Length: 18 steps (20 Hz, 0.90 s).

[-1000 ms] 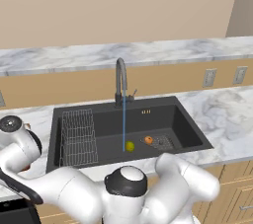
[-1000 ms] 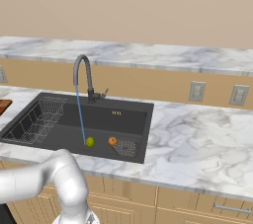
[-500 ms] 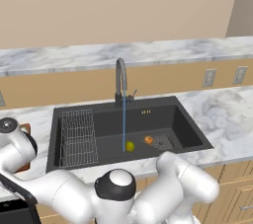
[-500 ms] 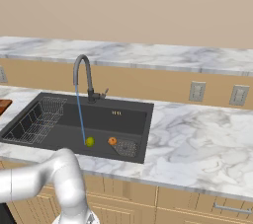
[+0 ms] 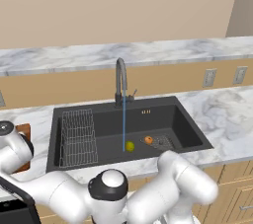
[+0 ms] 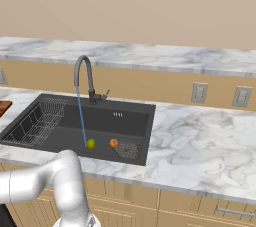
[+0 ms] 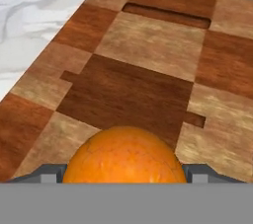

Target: Pick the orange, pear, tangerine from the sink and place them on the cutting board to airdry. Then turn off the sink faucet.

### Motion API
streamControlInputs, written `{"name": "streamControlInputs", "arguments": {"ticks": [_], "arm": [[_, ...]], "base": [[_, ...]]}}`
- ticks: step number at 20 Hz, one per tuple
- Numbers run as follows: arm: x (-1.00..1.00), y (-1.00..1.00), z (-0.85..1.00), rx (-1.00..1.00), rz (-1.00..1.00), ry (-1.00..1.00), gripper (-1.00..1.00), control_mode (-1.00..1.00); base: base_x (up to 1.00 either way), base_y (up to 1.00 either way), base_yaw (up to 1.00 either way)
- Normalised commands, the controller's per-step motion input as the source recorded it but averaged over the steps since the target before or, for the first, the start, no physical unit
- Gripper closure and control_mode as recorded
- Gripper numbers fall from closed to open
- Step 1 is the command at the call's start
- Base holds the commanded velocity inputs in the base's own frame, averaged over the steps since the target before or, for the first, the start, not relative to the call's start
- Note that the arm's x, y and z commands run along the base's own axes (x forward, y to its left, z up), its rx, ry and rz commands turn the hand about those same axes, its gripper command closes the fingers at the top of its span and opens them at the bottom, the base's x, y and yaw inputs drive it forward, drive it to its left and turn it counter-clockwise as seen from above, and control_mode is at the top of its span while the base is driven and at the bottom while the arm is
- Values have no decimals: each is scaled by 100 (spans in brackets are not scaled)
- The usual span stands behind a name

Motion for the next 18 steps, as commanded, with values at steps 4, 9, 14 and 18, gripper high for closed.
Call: {"name": "streamControlInputs", "arguments": {"ticks": [4,9,14,18], "arm": [[20,10,-18,0,-4,4,100,-100],[20,11,-18,0,-4,4,100,-100],[16,18,-21,0,-4,3,100,-100],[11,11,-27,0,-4,4,100,-100]], "base": [[0,0,0],[0,0,0],[0,0,0],[0,0,0]]}}
